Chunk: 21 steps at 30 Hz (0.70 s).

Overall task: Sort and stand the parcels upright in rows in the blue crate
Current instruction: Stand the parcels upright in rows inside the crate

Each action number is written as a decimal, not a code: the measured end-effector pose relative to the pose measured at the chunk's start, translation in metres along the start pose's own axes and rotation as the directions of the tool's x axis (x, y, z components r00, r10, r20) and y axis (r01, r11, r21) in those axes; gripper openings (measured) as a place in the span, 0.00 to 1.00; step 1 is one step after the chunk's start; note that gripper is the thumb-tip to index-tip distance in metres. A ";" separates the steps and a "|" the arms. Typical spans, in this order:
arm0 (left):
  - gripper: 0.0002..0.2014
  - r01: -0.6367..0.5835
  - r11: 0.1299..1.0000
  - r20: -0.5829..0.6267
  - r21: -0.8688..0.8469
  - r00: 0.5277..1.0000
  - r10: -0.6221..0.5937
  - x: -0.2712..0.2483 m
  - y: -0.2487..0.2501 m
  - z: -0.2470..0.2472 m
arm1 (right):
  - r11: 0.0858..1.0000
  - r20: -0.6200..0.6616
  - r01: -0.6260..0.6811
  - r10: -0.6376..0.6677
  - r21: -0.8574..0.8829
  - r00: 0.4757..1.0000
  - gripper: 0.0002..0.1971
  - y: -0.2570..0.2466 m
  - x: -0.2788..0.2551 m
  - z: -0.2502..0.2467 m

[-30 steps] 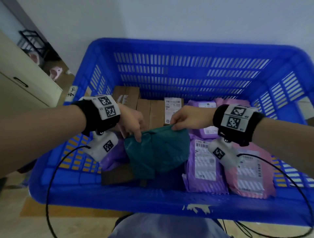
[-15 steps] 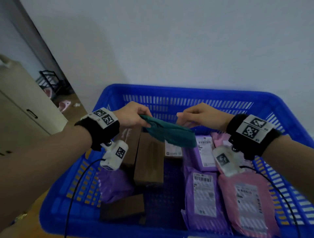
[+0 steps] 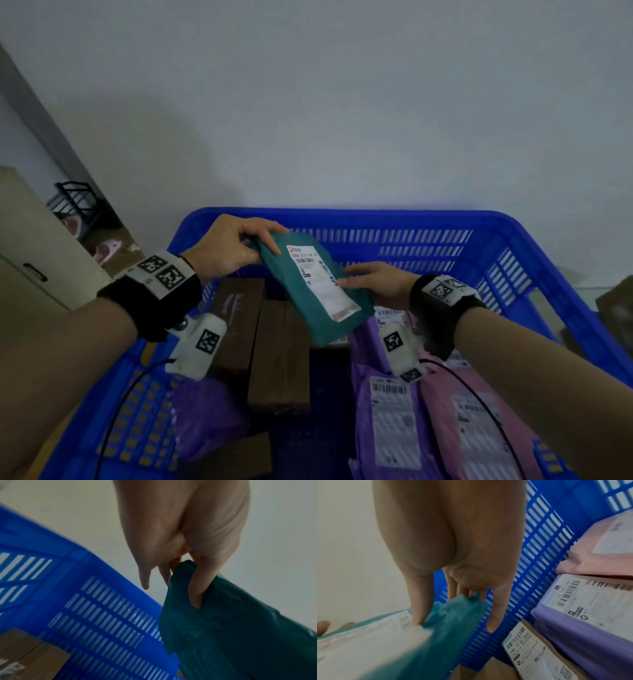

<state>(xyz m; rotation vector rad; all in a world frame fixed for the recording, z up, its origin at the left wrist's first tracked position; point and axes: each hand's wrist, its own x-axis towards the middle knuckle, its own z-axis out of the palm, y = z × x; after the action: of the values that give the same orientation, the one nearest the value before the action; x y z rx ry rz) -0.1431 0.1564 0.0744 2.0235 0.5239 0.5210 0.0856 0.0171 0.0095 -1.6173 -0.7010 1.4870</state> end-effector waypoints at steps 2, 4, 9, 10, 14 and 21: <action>0.28 0.033 0.998 0.000 0.050 0.999 -0.033 0.001 0.003 0.000 | 0.999 0.000 0.036 -0.036 -0.001 0.999 0.10 0.003 0.002 -0.005; 0.25 0.090 0.988 -0.036 0.125 0.996 -0.086 0.002 0.005 0.004 | 0.996 -0.069 0.086 -0.086 0.002 0.994 0.12 0.004 0.000 -0.009; 0.20 0.411 0.888 -0.195 -0.208 0.872 -0.450 0.017 -0.009 0.036 | 0.990 -0.258 0.141 -0.139 -0.009 0.956 0.11 0.007 -0.013 -0.030; 0.15 0.475 0.832 -0.164 -0.286 0.831 -0.531 0.021 -0.010 0.045 | 0.990 -0.289 0.138 -0.137 -0.018 0.947 0.10 0.009 -0.015 -0.035; 0.07 0.592 0.655 -0.033 -0.469 0.730 -0.683 0.036 -0.015 0.087 | 0.992 -0.400 0.073 -0.107 -0.100 0.910 0.15 0.023 -0.029 -0.056; 0.13 0.699 0.566 0.154 -0.438 0.679 -0.718 0.062 -0.026 0.173 | 0.929 -0.611 -0.167 -0.076 -0.331 0.788 0.16 0.063 -0.053 -0.102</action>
<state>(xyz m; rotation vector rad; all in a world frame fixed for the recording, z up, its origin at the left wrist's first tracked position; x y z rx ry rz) 0.0002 0.0829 -0.0184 1.1795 1.0697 0.1486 0.1703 -0.0793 -0.0182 -2.2685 -0.5760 0.7744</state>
